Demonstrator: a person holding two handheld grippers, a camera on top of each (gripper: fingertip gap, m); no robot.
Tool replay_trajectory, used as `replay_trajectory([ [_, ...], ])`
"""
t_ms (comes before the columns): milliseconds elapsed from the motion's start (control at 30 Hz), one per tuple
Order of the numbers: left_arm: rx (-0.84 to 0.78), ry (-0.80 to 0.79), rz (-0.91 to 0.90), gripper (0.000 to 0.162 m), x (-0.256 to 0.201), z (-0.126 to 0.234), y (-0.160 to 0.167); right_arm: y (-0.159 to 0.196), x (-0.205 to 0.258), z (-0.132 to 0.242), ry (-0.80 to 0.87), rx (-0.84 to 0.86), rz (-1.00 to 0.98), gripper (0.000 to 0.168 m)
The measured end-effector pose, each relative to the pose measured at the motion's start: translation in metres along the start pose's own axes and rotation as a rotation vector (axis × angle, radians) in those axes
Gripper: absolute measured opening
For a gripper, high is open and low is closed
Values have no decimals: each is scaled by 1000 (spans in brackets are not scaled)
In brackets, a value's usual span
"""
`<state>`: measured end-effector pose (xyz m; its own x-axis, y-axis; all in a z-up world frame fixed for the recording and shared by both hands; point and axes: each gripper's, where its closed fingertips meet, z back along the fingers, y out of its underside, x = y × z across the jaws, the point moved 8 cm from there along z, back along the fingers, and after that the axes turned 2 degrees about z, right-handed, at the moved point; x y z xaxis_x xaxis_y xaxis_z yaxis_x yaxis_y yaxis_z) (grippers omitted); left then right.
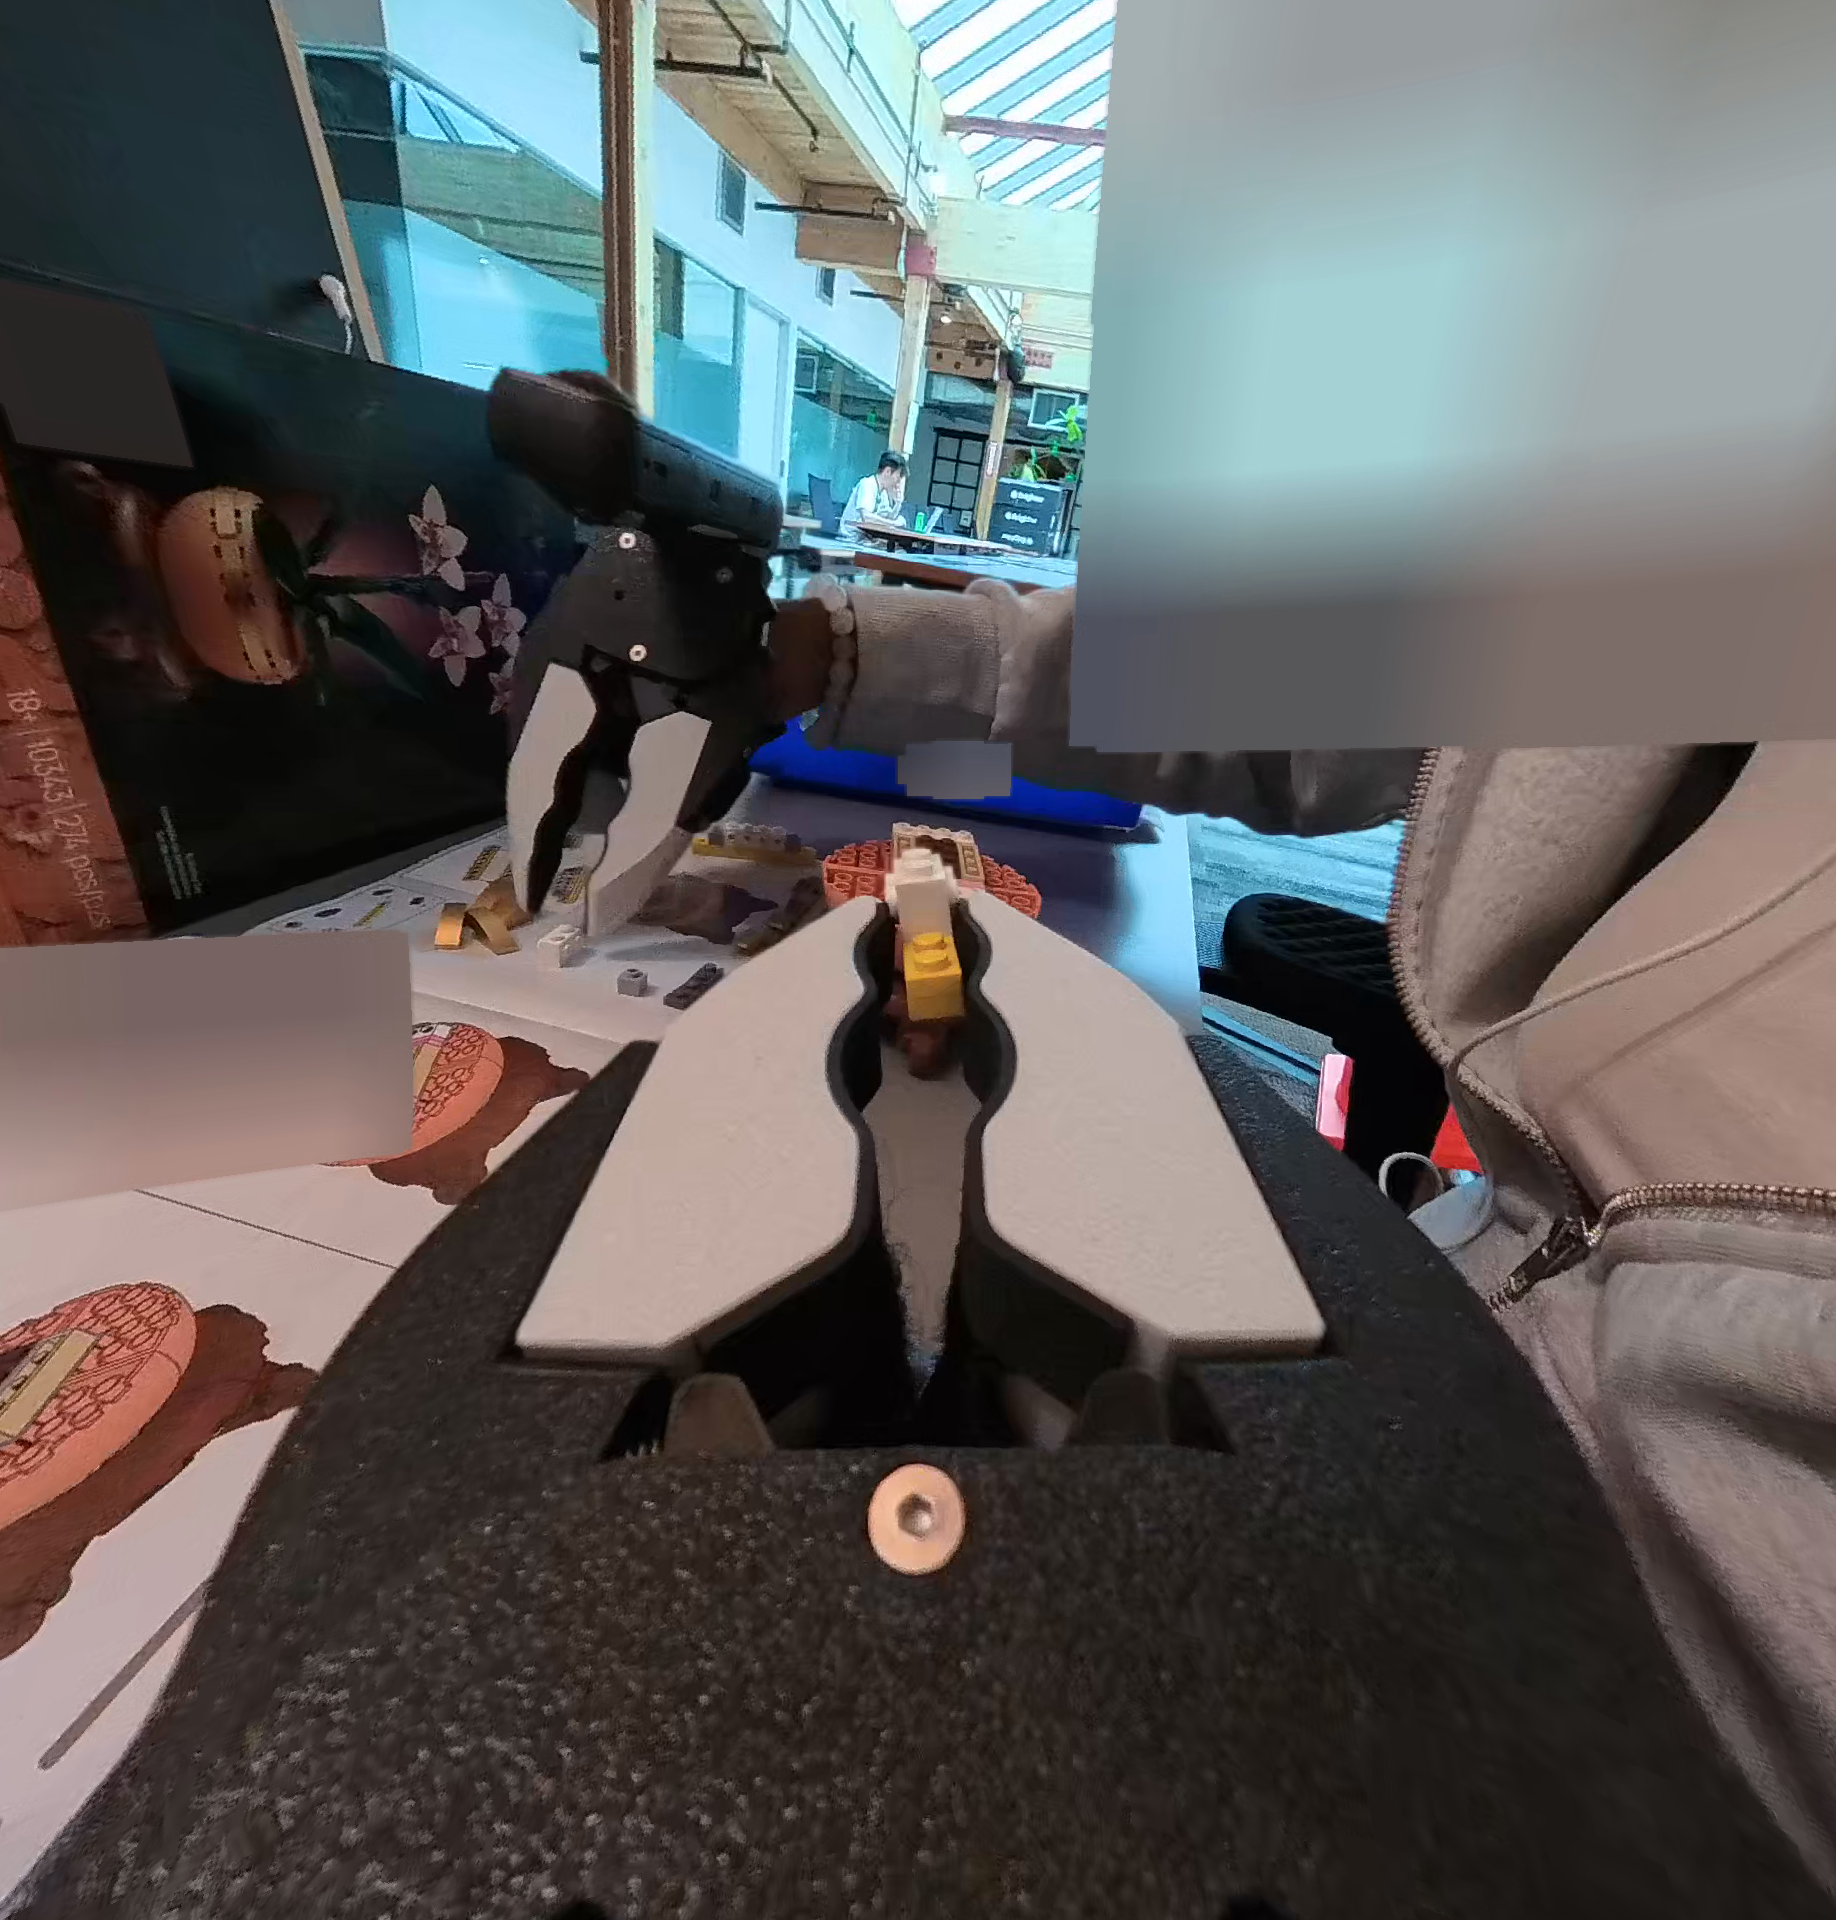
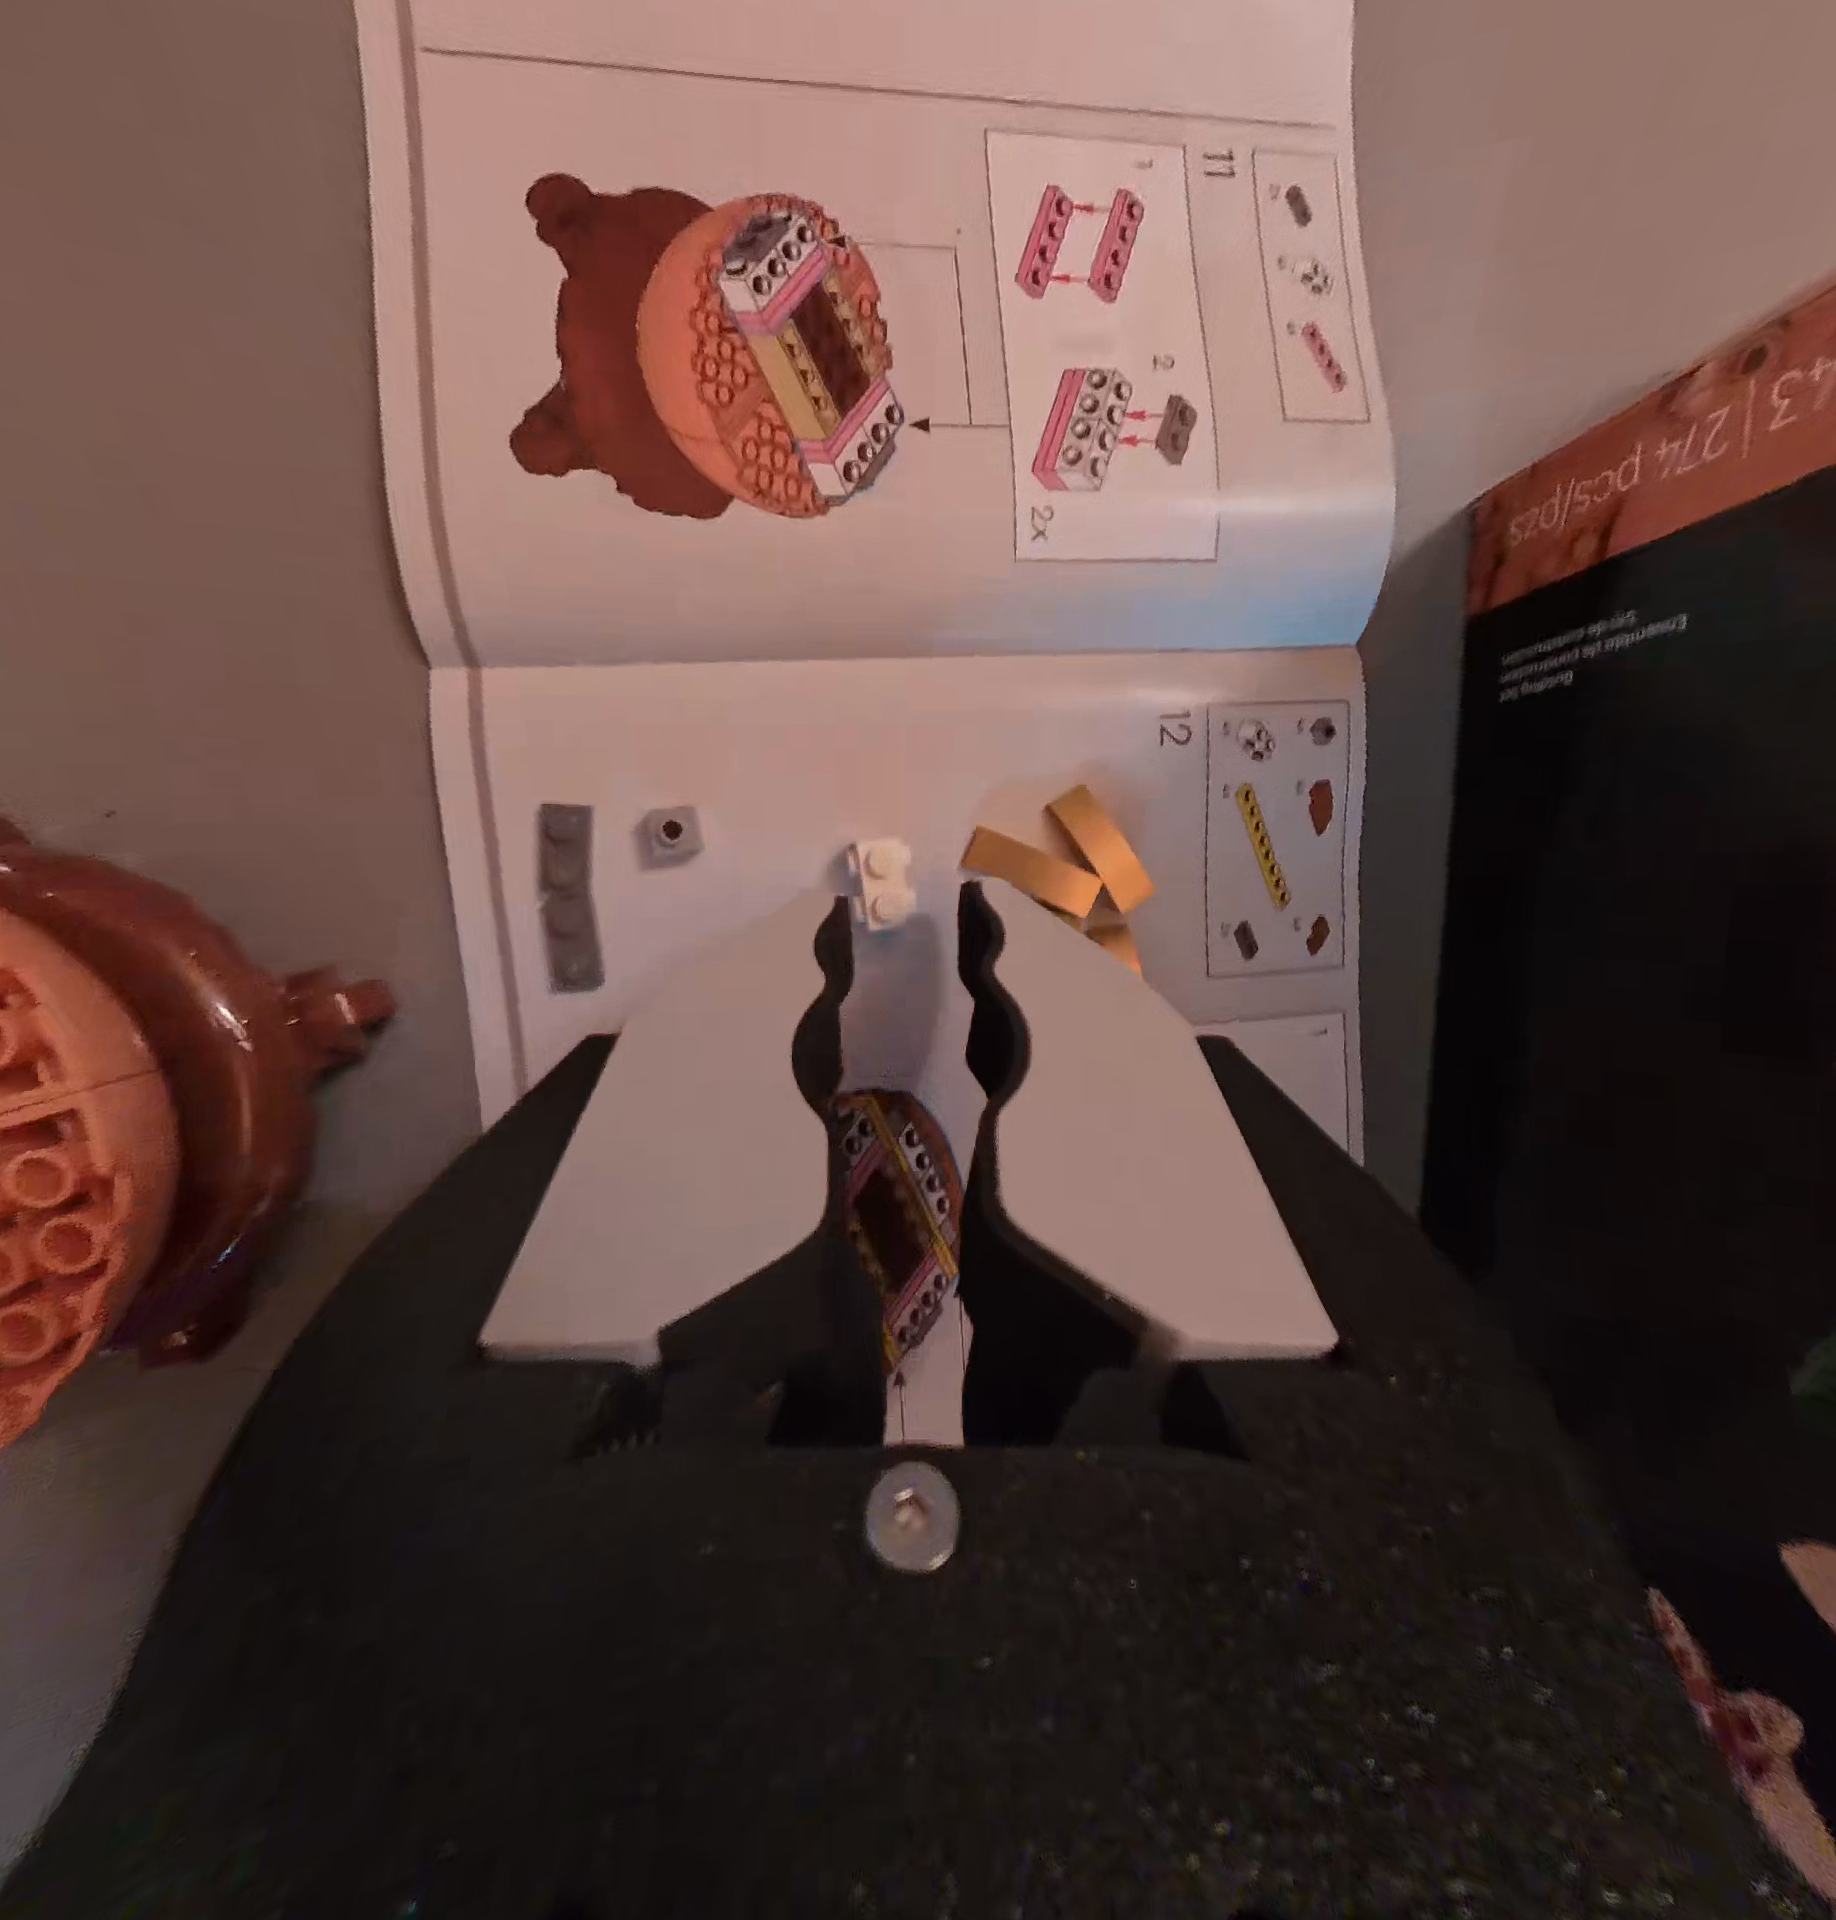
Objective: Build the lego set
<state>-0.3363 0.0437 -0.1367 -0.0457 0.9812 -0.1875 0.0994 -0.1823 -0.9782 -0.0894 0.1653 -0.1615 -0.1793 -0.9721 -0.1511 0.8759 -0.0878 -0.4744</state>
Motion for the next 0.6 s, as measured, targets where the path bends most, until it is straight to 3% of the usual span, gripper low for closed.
replay_trajectory([
  [167,14,2,-25,10,-2,-1,1,-8,3,2,32,12,62,11],
  [367,11,-23,-57,9,-3,-2,1,-105,73,73,-152,-255,82,11],
  [467,-5,-25,-68,9,-4,0,0,-137,113,78,-204,-195,182,11],
  [600,-23,-27,-92,9,-6,2,-1,-150,126,65,-180,-33,199,11],
])
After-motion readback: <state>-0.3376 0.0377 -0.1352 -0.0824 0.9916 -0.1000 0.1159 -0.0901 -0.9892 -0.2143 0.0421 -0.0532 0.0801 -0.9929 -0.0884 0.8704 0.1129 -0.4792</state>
